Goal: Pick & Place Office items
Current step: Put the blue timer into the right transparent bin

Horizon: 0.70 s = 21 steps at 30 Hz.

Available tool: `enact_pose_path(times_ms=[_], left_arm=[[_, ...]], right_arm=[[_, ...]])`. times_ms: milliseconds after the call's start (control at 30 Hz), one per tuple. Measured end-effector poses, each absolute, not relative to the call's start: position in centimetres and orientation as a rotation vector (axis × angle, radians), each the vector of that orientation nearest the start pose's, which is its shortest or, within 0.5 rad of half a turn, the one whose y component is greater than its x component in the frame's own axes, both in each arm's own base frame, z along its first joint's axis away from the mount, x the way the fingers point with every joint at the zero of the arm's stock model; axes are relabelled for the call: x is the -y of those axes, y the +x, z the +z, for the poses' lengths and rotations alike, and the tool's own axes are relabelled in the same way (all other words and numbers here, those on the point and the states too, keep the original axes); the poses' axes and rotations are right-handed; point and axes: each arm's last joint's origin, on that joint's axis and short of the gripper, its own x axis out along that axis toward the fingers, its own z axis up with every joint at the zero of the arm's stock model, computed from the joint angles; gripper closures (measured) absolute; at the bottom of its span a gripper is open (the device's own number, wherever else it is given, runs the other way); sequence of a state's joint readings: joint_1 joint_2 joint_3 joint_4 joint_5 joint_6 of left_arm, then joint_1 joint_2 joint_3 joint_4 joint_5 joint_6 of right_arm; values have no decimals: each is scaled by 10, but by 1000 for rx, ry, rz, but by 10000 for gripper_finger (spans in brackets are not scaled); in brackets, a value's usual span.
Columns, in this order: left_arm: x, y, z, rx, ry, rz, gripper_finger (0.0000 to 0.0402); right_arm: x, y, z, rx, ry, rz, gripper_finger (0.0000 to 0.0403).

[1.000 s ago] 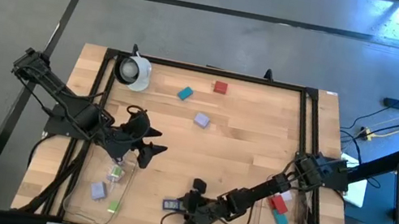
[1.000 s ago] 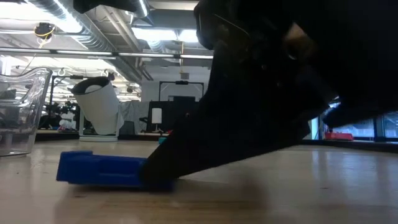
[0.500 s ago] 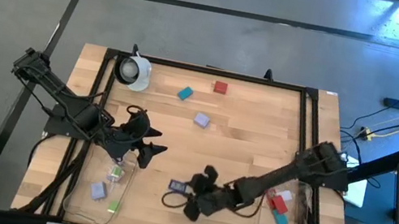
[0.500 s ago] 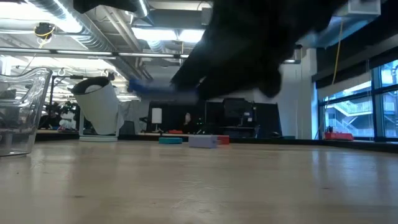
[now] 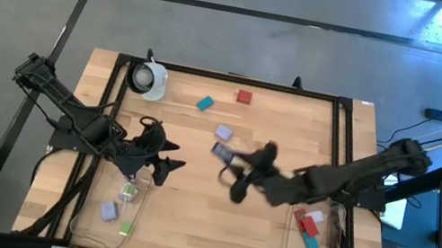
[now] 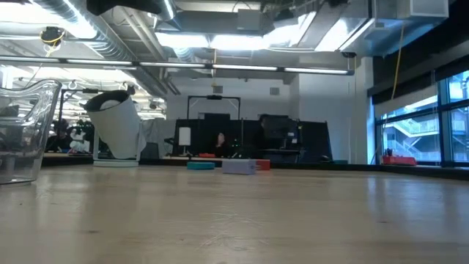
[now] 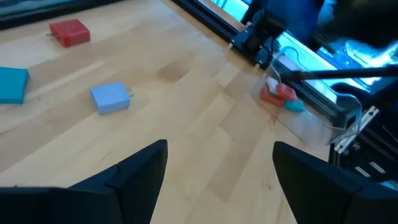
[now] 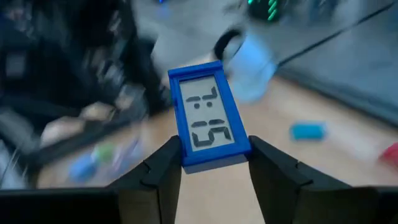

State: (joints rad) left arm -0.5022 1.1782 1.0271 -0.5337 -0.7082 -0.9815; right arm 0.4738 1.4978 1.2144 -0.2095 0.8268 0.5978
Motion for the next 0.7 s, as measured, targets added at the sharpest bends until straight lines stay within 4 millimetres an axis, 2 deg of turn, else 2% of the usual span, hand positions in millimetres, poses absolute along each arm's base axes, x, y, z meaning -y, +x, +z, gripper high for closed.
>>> enact_pose_path(times_ms=[133, 300, 500, 700], left_arm=[[98, 219, 314, -378, -549, 478, 115], [96, 219, 315, -330, -525, 534, 115], [94, 218, 316, -291, -506, 579, 115], [92, 218, 317, -240, -483, 636, 115]], right_arm=[[-119, 282, 345, -167, 266, -521, 241], [-105, 260, 371, -79, 233, -617, 241], [-96, 244, 387, -28, 208, -691, 241], [-94, 241, 392, -25, 169, -691, 241]])
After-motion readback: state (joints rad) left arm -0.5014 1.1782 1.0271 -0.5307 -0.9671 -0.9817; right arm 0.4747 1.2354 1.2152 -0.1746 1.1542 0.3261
